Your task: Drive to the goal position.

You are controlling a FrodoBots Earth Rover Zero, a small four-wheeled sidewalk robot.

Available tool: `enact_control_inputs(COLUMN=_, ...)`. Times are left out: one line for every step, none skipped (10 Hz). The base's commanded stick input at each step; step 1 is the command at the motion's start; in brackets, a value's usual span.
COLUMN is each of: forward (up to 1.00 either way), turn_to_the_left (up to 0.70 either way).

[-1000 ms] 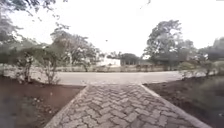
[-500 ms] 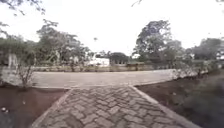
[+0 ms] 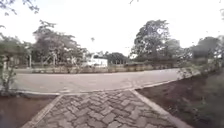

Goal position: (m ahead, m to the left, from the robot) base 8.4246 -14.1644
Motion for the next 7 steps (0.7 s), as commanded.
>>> enact_control_inputs(forward=0.70, turn_to_the_left=0.00)
enact_control_inputs(forward=0.70, turn_to_the_left=0.00)
enact_control_inputs(forward=0.70, turn_to_the_left=0.00)
enact_control_inputs(forward=0.70, turn_to_the_left=0.00)
enact_control_inputs(forward=0.70, turn_to_the_left=0.00)
enact_control_inputs(forward=0.70, turn_to_the_left=0.00)
enact_control_inputs(forward=0.70, turn_to_the_left=0.00)
